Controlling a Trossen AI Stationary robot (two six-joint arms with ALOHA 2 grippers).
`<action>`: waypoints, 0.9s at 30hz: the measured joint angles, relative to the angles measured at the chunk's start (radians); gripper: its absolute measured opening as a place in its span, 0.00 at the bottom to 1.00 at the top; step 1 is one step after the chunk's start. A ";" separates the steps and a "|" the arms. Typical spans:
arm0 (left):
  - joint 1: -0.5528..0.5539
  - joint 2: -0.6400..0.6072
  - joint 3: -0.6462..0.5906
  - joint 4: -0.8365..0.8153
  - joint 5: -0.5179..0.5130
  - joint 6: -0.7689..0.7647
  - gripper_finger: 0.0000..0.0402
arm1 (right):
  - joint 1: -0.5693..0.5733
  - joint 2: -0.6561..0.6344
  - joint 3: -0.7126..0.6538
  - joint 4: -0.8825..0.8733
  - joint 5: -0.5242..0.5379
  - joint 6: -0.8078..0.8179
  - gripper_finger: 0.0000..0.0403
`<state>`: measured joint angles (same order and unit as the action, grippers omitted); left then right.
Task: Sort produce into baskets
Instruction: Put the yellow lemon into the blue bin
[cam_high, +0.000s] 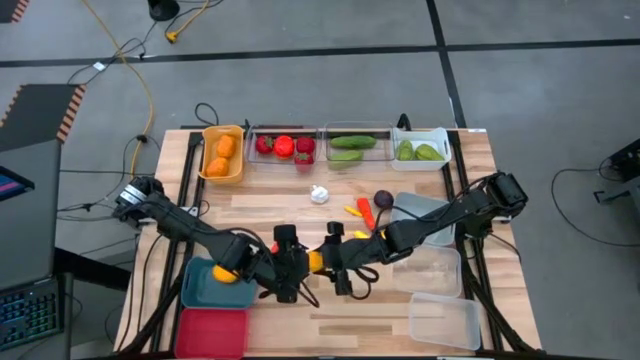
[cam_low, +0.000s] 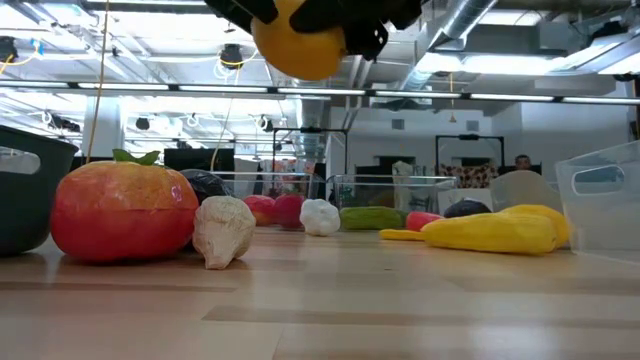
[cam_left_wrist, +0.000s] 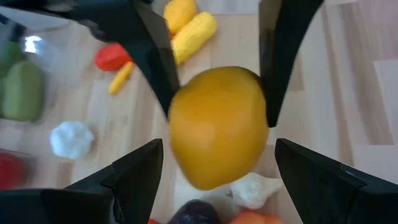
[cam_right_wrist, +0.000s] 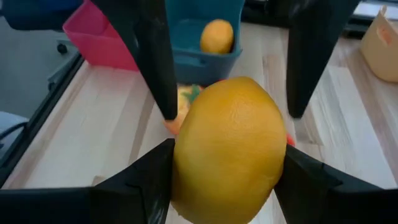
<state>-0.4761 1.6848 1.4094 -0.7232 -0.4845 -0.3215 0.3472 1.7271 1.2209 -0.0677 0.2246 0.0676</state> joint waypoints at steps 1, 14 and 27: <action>0.003 0.000 0.000 0.000 0.018 0.003 0.74 | -0.001 0.000 0.000 0.005 0.000 0.000 0.63; 0.029 0.000 0.000 0.040 0.060 0.013 0.54 | 0.000 0.000 0.000 0.000 0.002 0.000 0.63; 0.039 0.000 0.000 0.039 0.062 0.013 0.43 | -0.001 0.000 -0.001 -0.002 0.005 0.004 0.68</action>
<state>-0.4374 1.6848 1.4094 -0.6842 -0.4229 -0.3084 0.3466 1.7271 1.2201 -0.0700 0.2298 0.0711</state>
